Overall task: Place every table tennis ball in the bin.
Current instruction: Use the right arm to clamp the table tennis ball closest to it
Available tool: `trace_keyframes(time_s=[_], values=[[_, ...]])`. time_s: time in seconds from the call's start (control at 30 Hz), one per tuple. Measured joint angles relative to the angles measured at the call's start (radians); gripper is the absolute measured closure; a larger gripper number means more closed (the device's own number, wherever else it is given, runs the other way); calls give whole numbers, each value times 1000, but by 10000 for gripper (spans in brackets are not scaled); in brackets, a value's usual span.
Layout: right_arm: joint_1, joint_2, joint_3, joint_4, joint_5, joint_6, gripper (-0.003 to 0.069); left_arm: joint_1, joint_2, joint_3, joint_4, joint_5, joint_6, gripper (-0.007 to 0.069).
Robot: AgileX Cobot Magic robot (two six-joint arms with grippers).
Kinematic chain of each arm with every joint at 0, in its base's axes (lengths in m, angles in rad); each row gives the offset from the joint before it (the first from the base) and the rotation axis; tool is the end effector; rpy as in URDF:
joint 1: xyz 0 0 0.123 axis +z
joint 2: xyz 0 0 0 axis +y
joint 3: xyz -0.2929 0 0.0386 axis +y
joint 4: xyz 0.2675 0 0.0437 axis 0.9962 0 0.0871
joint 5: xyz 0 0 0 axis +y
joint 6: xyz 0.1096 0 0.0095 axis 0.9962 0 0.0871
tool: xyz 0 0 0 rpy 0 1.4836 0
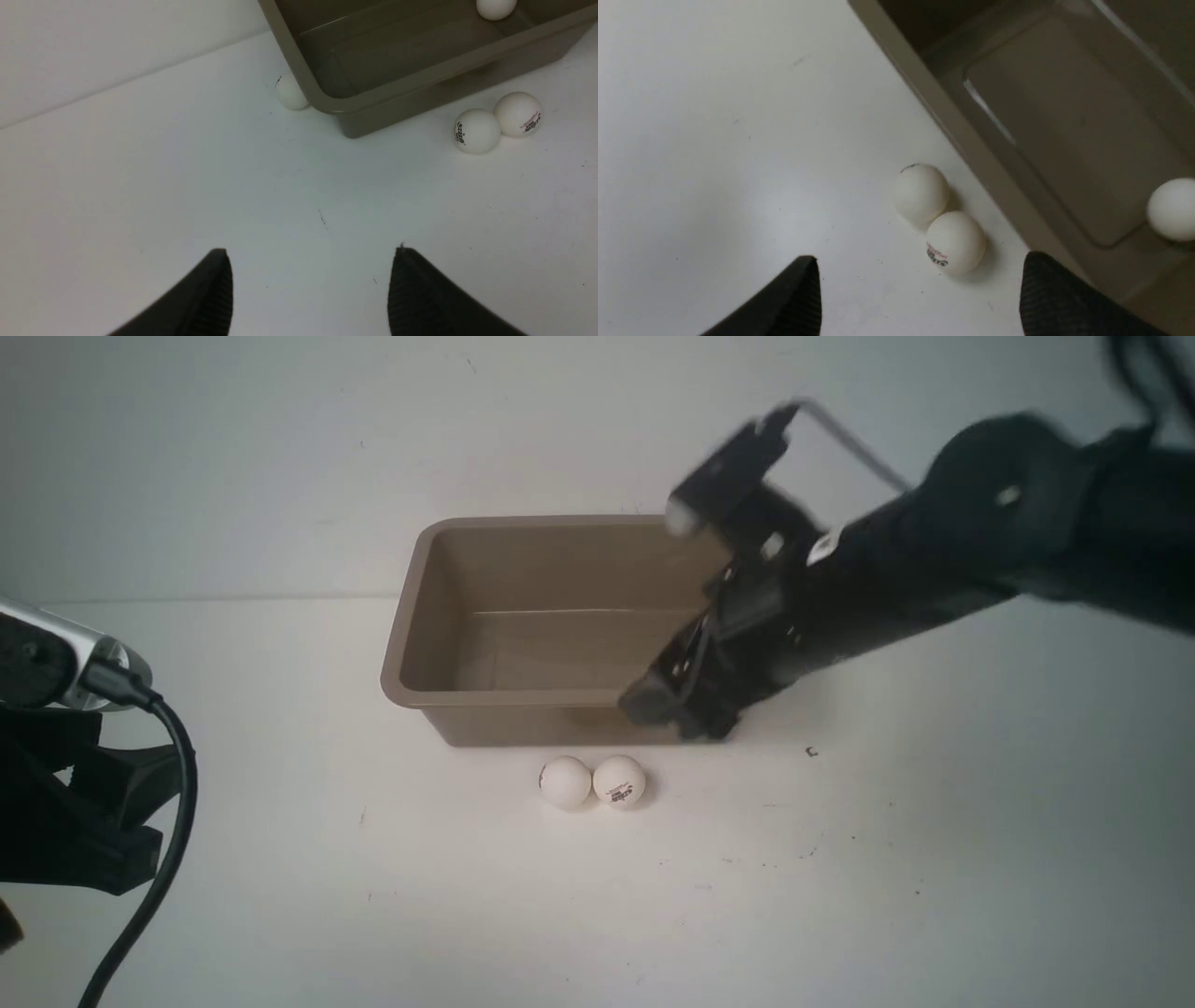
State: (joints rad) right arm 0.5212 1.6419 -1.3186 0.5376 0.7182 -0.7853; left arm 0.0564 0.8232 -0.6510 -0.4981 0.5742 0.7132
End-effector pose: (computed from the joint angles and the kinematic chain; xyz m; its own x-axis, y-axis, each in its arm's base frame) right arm 0.3221 0.2277 0.2890 -0.3920 -0.6109 -0.6879 -0.8498 0.5269 0.0163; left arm 0.1890 -0.0180 0.3011 -0.4977 0.2437 -0.8324 0.3116 0.9459 0.0907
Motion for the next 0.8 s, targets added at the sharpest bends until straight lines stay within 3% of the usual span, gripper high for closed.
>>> trace_keyframes(time_s=[0.23,0.4,0.6,0.8], values=[[0,-243,0,-218,44,226,144,0,0,0,0,0,0,220],[0,-392,0,-403,206,416,144,0,0,0,0,0,0,220],[0,-427,65,-405,334,488,144,0,0,0,0,0,0,220],[0,-427,248,-342,176,473,144,0,0,0,0,0,0,220]])
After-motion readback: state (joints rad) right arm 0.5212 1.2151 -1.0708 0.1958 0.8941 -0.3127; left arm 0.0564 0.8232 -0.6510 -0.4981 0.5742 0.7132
